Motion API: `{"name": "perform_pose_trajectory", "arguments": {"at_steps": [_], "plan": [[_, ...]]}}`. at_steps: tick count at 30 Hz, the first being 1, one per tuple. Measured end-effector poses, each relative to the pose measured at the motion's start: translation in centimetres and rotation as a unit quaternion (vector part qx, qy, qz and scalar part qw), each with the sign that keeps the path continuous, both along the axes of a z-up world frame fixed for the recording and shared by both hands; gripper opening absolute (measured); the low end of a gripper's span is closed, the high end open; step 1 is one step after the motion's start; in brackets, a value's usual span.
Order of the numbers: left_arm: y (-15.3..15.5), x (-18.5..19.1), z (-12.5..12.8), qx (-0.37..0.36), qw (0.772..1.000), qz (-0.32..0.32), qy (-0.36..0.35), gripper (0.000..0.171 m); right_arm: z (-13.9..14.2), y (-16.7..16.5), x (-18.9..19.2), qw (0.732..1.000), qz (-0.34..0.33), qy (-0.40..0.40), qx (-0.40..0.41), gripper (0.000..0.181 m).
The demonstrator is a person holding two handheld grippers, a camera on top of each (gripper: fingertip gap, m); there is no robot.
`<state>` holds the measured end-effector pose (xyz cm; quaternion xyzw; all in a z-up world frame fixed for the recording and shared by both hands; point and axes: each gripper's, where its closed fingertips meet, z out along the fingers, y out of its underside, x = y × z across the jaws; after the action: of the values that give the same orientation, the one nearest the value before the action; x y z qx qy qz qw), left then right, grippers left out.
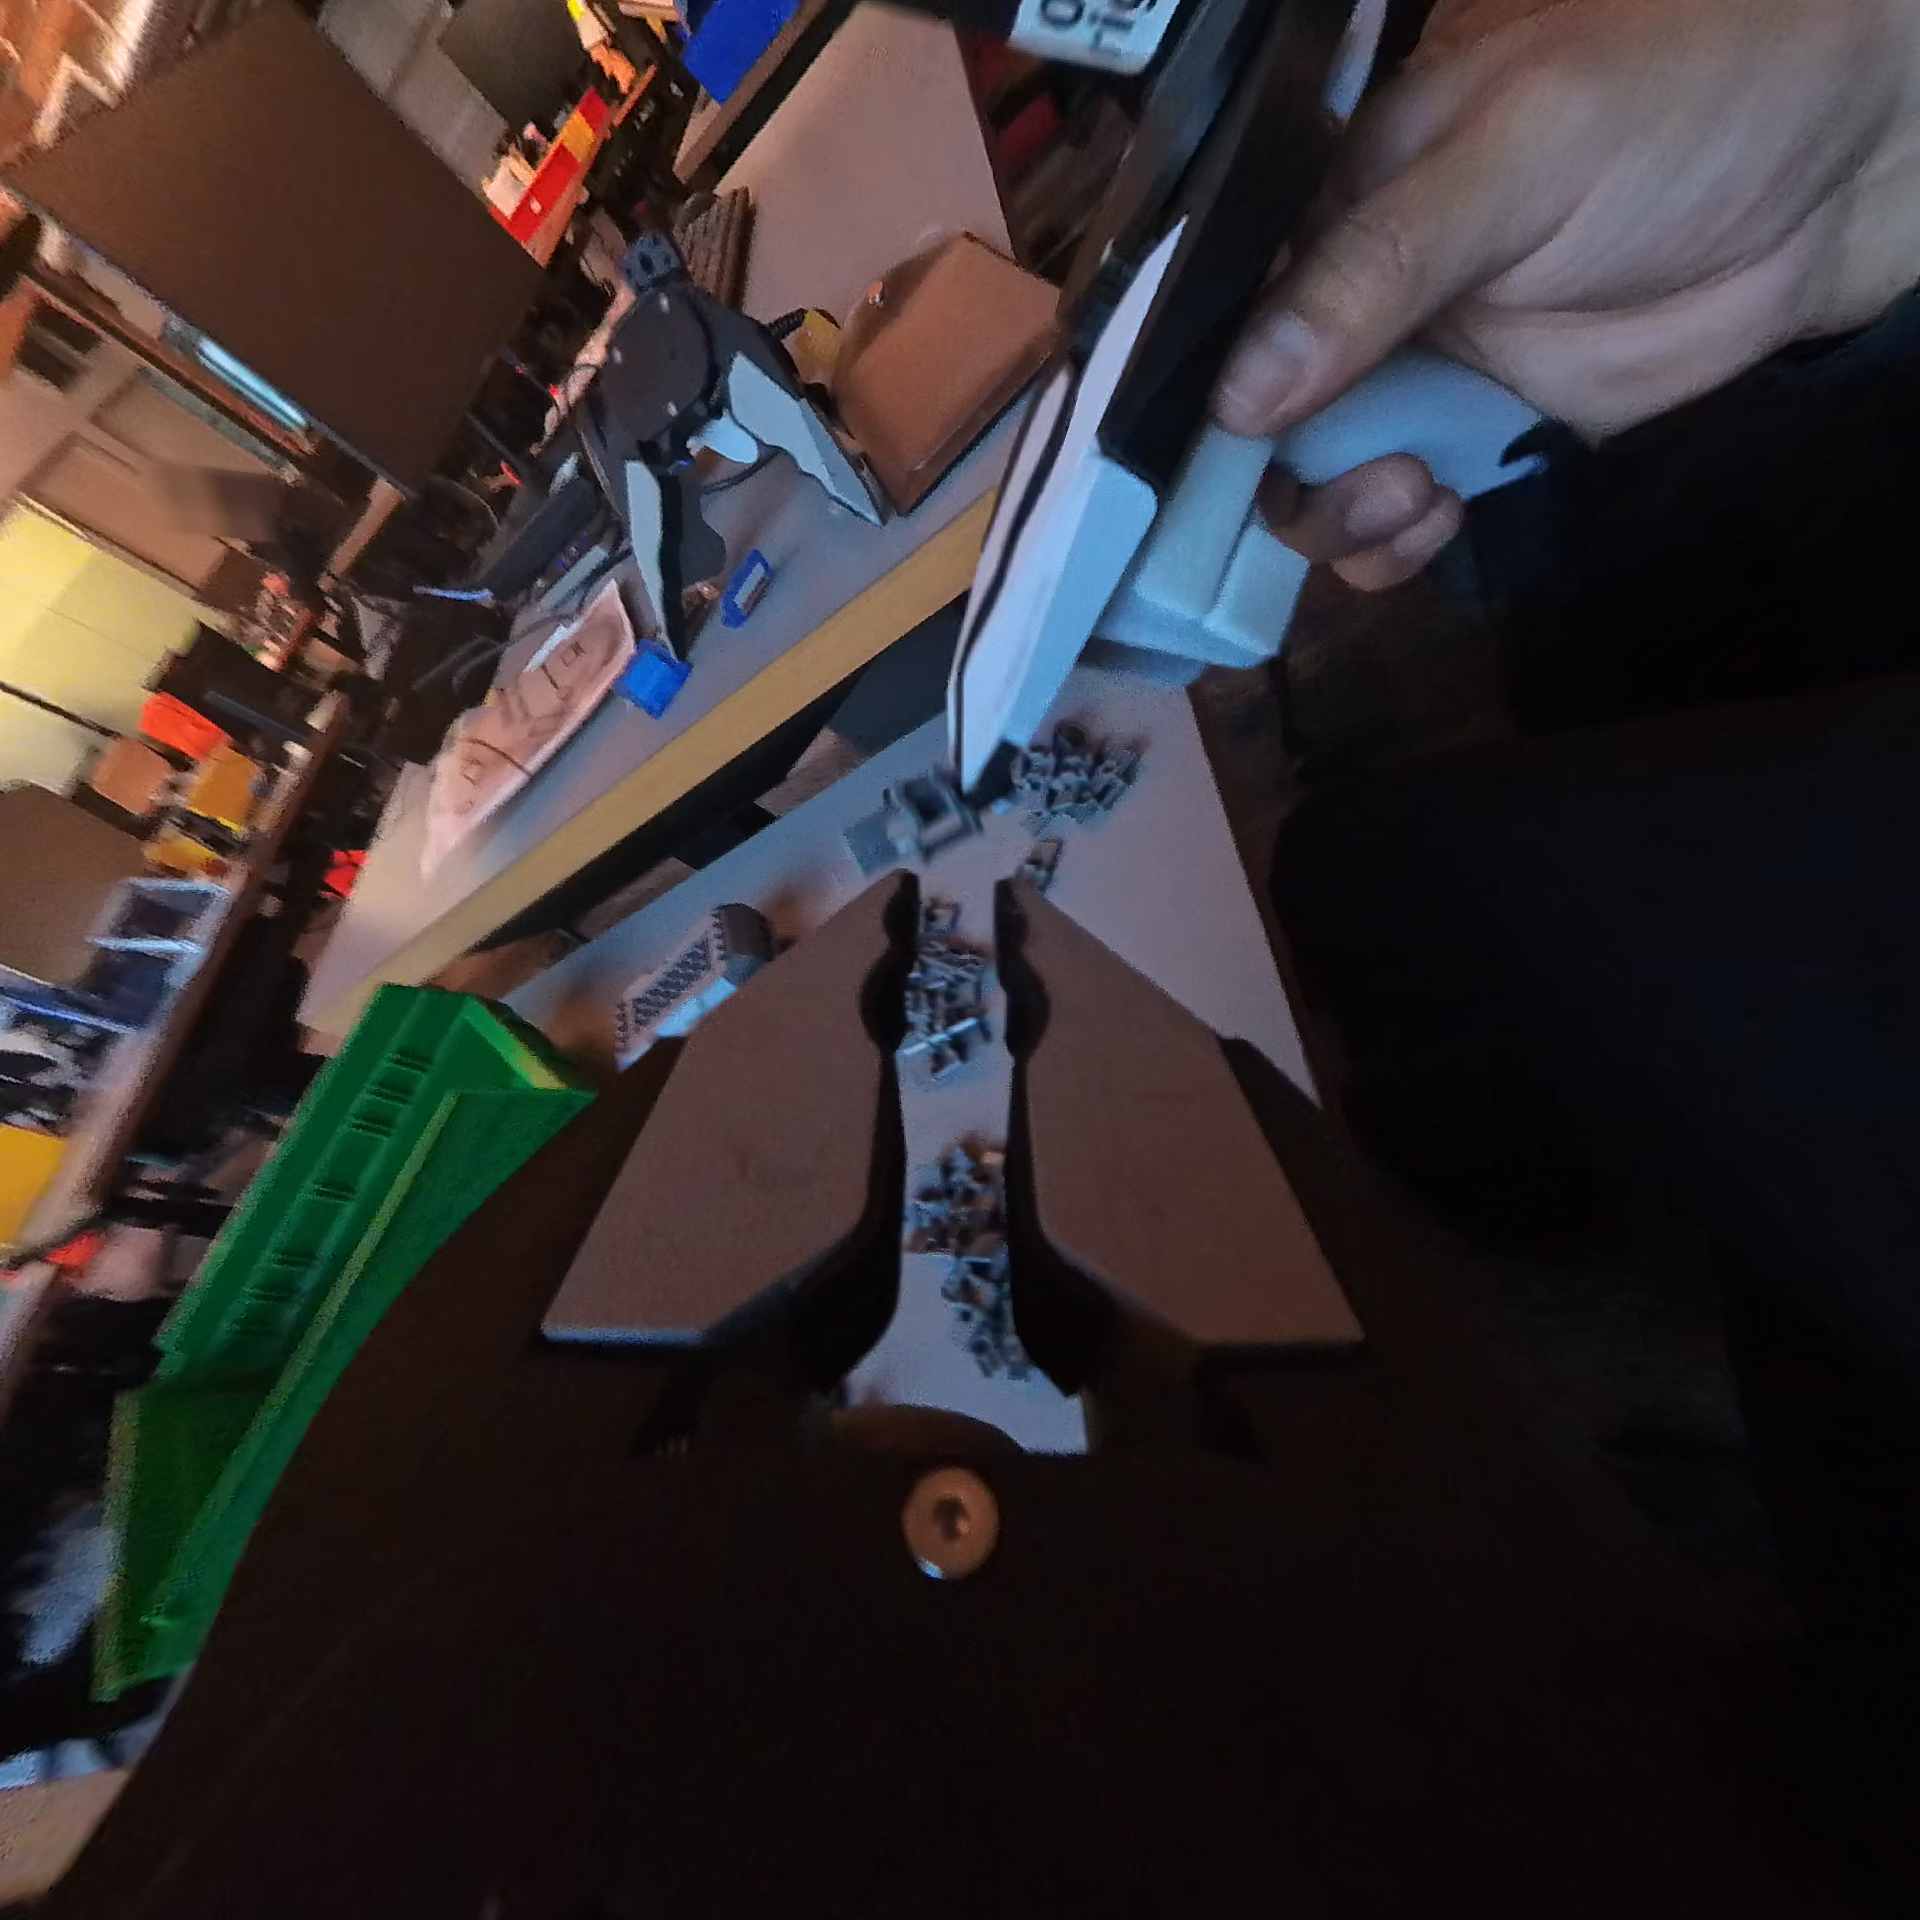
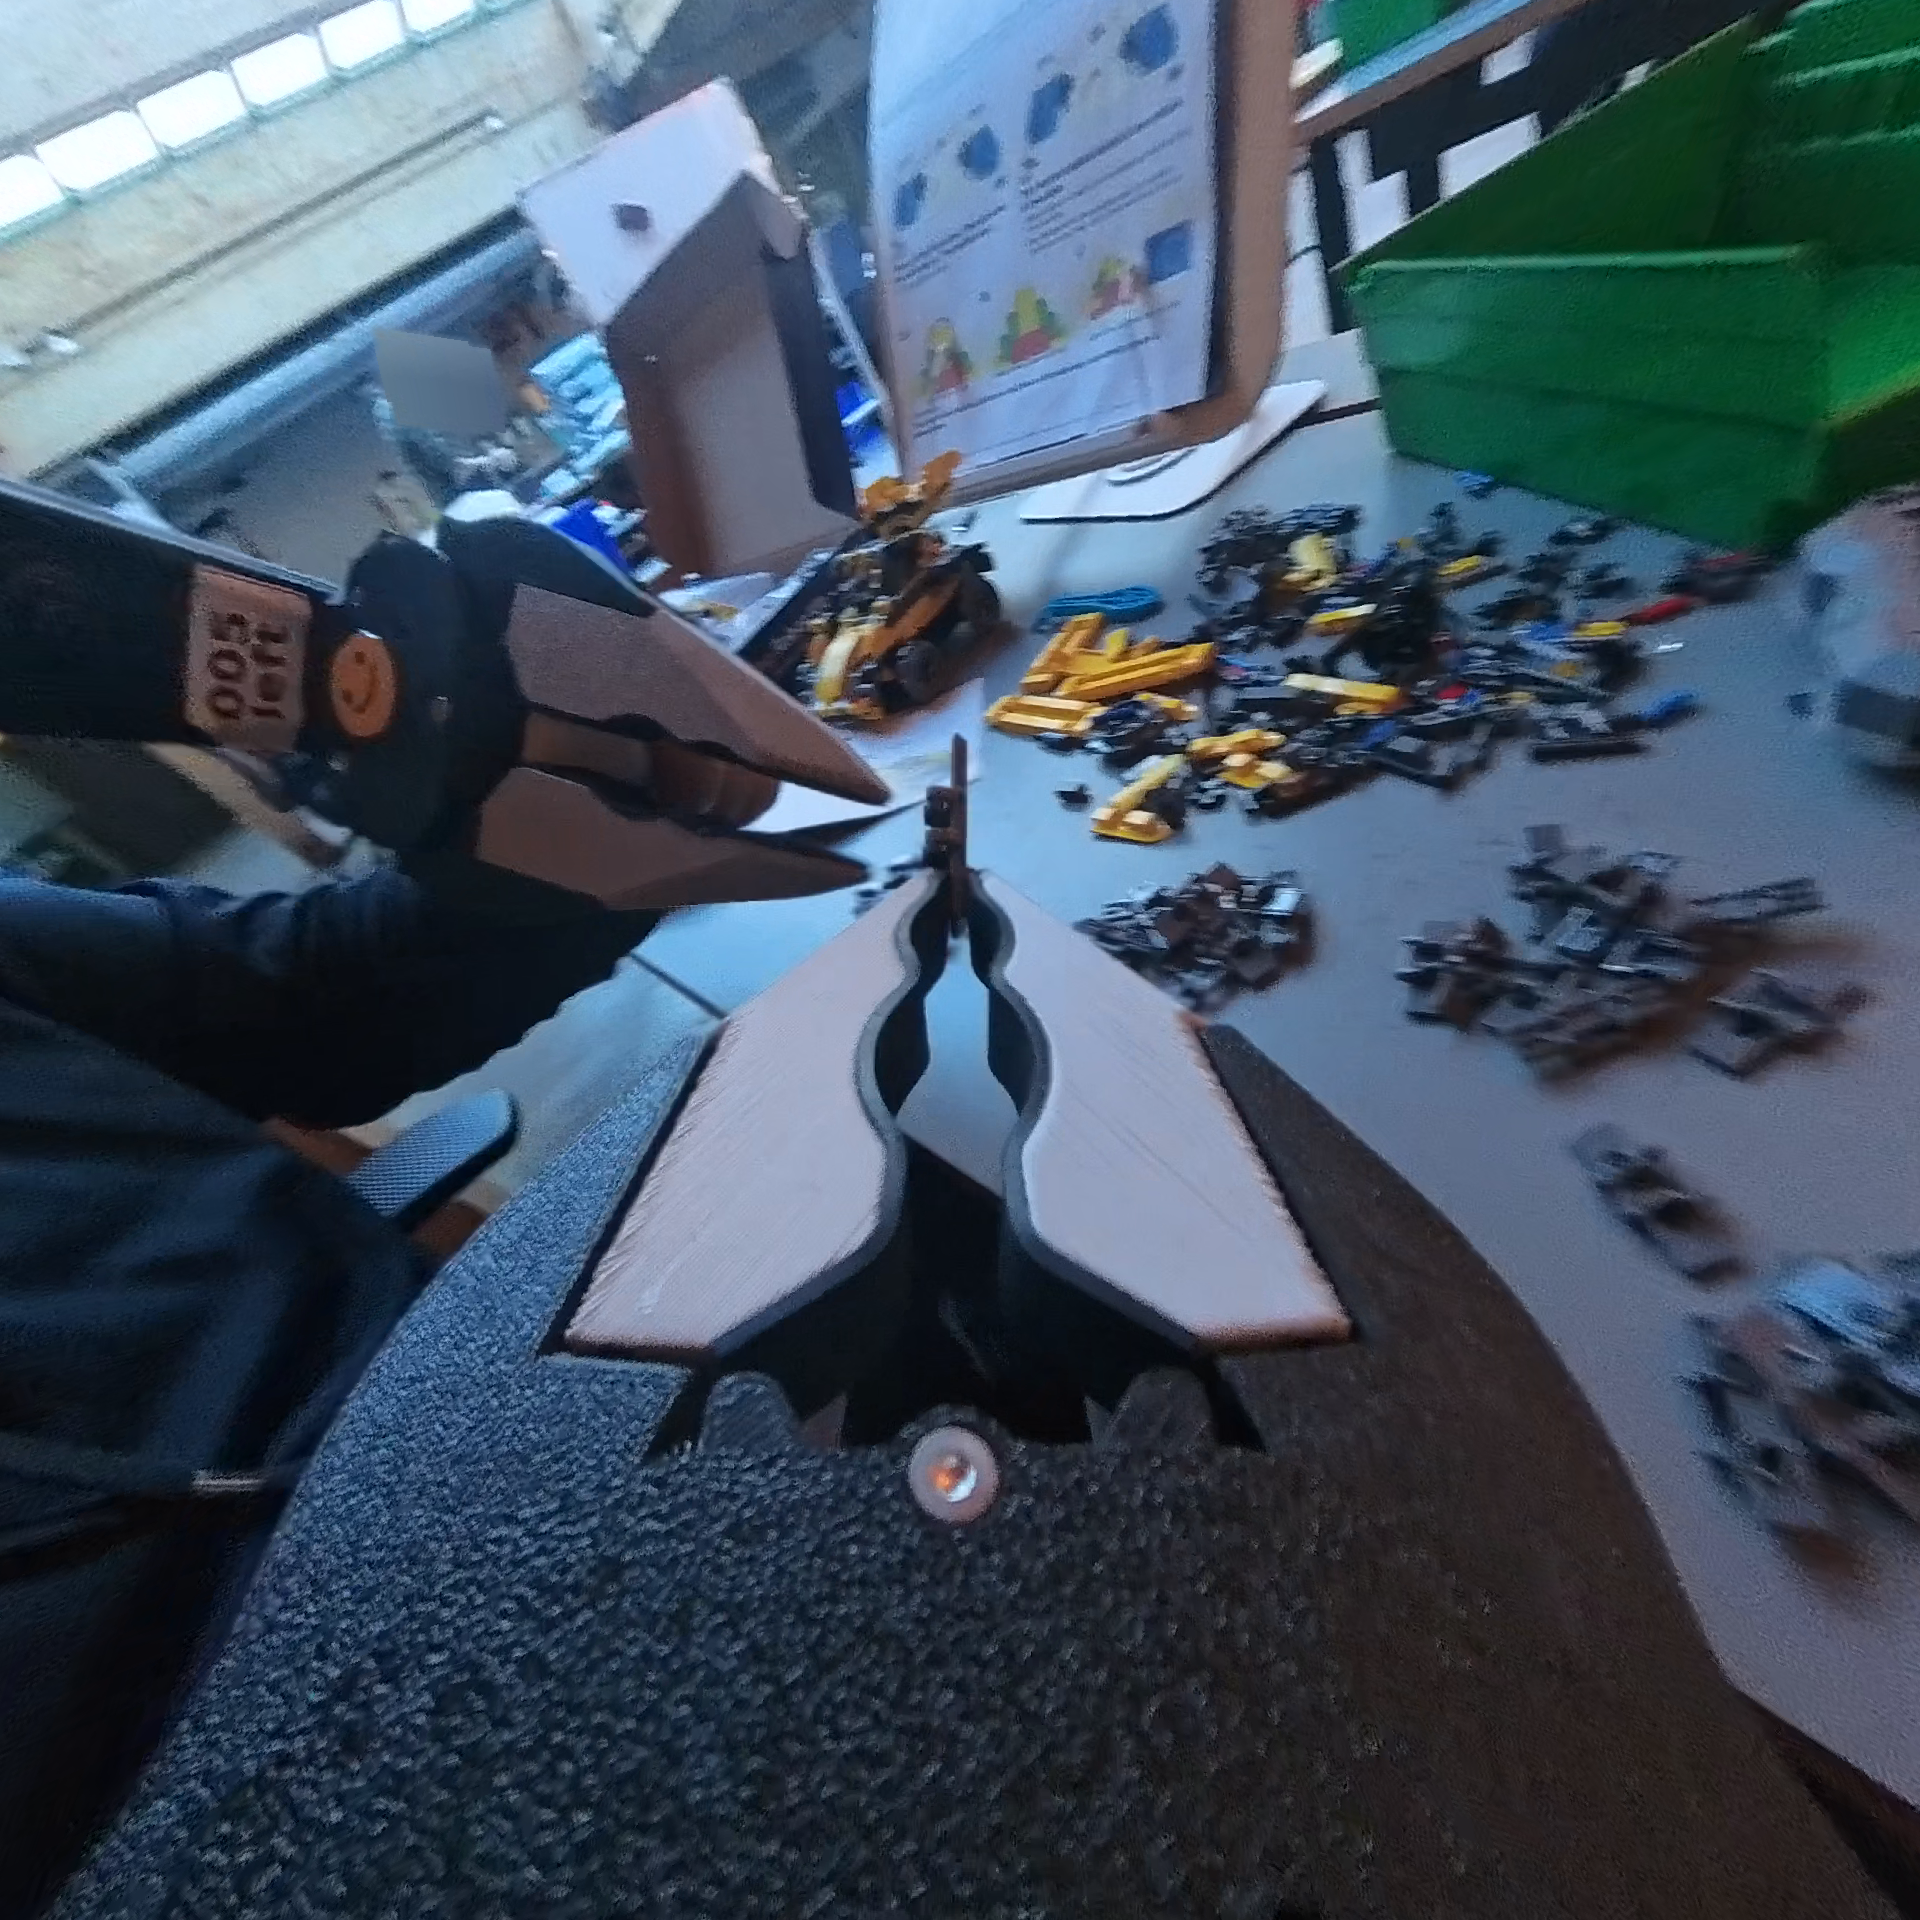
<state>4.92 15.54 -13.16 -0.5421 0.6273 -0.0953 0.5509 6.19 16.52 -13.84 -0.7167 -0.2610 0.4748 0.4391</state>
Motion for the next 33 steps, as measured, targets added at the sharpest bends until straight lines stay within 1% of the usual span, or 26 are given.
{"name": "perform_pose_trajectory", "arguments": {"at_steps": [1, 2, 4, 6, 7, 9, 14, 17, 18, 22, 25, 28, 33], "plan": [[0.1, -0.2, -0.2, -0.029, 1.0, 0.008, -0.009, 0.016, -0.1, 0.6, 1.1, 1.0, -0.017, -0.019, 0.008, 0.002], [0.3, -0.5, -0.4, -0.054, 0.998, 0.017, -0.019, 0.016, -0.4, 1.5, 2.6, 0.998, -0.042, -0.05, 0.02, 0.002], [0.8, -1.5, -0.9, -0.081, 0.995, 0.034, -0.036, 0.017, -2.2, 3.8, 6.7, 0.984, -0.097, -0.145, 0.031, 0.002], [1.3, -2.7, -1.8, -0.105, 0.992, 0.053, -0.042, 0.017, -4.6, 5.4, 10.7, 0.964, -0.13, -0.231, 0.007, 0.003], [1.6, -3.3, -2.2, -0.115, 0.99, 0.062, -0.047, 0.017, -5.7, 6.1, 12.2, 0.954, -0.145, -0.261, 0.0, 0.003], [2.2, -4.5, -3.2, -0.138, 0.986, 0.082, -0.053, 0.017, -7.7, 6.8, 13.8, 0.945, -0.146, -0.293, -0.024, 0.003], [3.9, -7.2, -4.5, -0.194, 0.969, 0.132, -0.082, 0.016, -10.8, 8.0, 13.6, 0.945, -0.125, -0.3, -0.051, 0.002], [4.2, -8.3, -4.8, -0.211, 0.962, 0.143, -0.094, 0.016, -10.6, 8.1, 12.2, 0.956, -0.105, -0.271, -0.041, 0.002], [4.2, -8.5, -4.9, -0.214, 0.962, 0.145, -0.093, 0.016, -10.7, 8.2, 12.0, 0.955, -0.102, -0.275, -0.038, 0.002], [4.4, -9.0, -5.7, -0.216, 0.961, 0.154, -0.081, 0.017, -11.9, 8.6, 12.1, 0.934, -0.088, -0.346, -0.028, 0.002], [4.3, -8.7, -5.8, -0.22, 0.961, 0.151, -0.079, 0.017, -12.2, 8.7, 12.3, 0.918, -0.082, -0.388, -0.018, 0.003], [4.3, -8.6, -6.0, -0.218, 0.961, 0.15, -0.074, 0.017, -12.2, 8.8, 12.6, 0.91, -0.085, -0.406, -0.016, 0.015], [4.3, -8.9, -6.0, -0.22, 0.961, 0.15, -0.073, 0.017, -11.3, 9.0, 12.5, 0.911, -0.096, -0.401, -0.008, 0.019]]}}
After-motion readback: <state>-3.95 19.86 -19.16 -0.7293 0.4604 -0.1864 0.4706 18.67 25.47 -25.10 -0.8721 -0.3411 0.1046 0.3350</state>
